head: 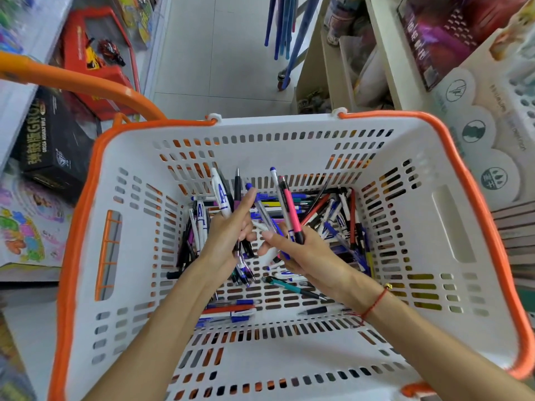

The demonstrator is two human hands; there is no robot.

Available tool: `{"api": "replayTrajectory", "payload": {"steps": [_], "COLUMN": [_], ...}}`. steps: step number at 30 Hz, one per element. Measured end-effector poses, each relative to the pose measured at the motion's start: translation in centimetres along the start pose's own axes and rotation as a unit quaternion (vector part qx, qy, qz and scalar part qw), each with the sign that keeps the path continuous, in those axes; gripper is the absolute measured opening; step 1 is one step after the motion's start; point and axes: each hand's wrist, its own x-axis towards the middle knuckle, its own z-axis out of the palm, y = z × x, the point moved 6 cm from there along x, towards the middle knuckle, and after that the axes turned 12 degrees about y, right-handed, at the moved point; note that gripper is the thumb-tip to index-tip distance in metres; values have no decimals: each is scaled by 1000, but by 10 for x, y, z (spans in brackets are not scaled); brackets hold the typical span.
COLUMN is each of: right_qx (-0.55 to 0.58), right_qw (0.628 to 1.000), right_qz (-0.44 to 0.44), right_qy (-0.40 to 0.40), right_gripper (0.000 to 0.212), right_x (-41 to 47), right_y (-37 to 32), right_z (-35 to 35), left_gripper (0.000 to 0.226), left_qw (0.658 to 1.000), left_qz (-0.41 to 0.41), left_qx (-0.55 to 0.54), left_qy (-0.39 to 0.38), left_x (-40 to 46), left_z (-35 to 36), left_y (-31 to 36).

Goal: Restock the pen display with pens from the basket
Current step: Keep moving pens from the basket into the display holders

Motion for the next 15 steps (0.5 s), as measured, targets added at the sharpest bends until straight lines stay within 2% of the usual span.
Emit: {"api": "replayTrajectory", "payload": {"steps": [2, 5, 8, 12, 15], "right_qx": [6, 25, 42, 67, 75], "right_qw": [1000, 999, 997, 992, 992], "right_qz": [7, 19, 7, -11, -6], "right_qy": [8, 40, 59, 106, 103], "right_gripper": [46, 53, 41, 26, 22], "right_x": [0, 4, 7, 7, 6], "right_y": [2, 8, 6, 3, 3], "right_z": [-1, -7, -14, -20, -14], "left_gripper": [58, 44, 49, 32, 24], "left_qw": [1000, 1000, 998, 993, 986], "left_qz": [7, 10, 14, 10, -37], "left_qx": [0, -10, -35, -98, -144], "left_qy": [-4, -13, -46, -59, -70], "left_x": [2, 4, 7, 11, 7], "left_z": [-1, 1, 3, 2, 7], "left_y": [1, 4, 3, 2, 1]}}
